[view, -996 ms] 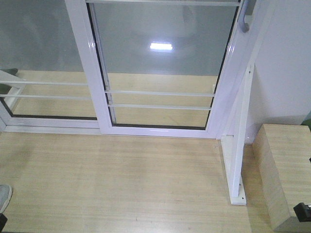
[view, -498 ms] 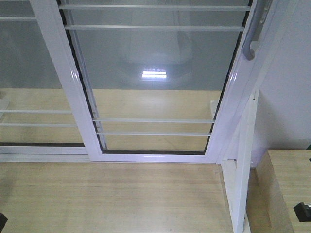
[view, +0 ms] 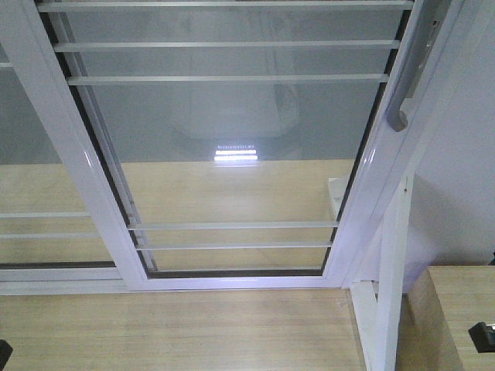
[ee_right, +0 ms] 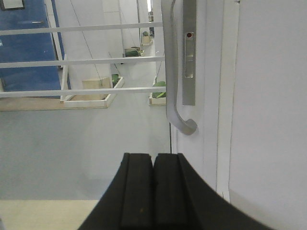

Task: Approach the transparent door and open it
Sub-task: 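Drive up close to the glass door and stop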

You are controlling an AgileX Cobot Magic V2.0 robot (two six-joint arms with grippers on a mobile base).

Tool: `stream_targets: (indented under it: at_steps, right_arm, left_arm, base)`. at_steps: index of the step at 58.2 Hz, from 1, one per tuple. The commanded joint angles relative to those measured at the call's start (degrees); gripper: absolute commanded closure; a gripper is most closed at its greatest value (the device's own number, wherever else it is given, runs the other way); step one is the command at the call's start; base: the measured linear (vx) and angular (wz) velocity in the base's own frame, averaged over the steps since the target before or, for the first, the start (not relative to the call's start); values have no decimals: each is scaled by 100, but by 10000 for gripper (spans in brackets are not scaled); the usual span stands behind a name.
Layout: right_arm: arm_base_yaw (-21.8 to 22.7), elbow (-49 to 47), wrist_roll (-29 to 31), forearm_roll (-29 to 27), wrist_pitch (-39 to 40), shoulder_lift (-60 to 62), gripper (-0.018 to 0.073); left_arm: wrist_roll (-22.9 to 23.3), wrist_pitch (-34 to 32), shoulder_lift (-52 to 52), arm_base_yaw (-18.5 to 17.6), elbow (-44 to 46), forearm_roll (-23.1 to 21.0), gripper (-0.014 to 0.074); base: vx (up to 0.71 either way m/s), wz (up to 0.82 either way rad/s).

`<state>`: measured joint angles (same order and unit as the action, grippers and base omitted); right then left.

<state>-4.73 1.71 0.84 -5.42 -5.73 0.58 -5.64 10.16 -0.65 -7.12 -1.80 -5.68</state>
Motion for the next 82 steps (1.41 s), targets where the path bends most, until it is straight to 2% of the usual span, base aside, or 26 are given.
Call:
stream_targets:
  at_steps: [1, 9, 21, 82]
  right_arm:
    - [51, 22, 22, 13, 411, 85, 564]
    - [74, 16, 22, 13, 573, -260, 564]
    - [84, 16, 22, 13, 373, -366, 564]
    - [84, 16, 22, 13, 335, -378, 564]
  left_arm:
    - [45, -433, -63, -70, -41, -62, 594]
    - [45, -375, 52, -60, -41, -62, 594]
    - [45, -136, 24, -81, -41, -62, 594]
    - [2, -136, 33, -81, -41, -17, 594]
  base:
    - [14, -6]
    - [1, 7]
    - [-2, -1]
    - [0, 0]
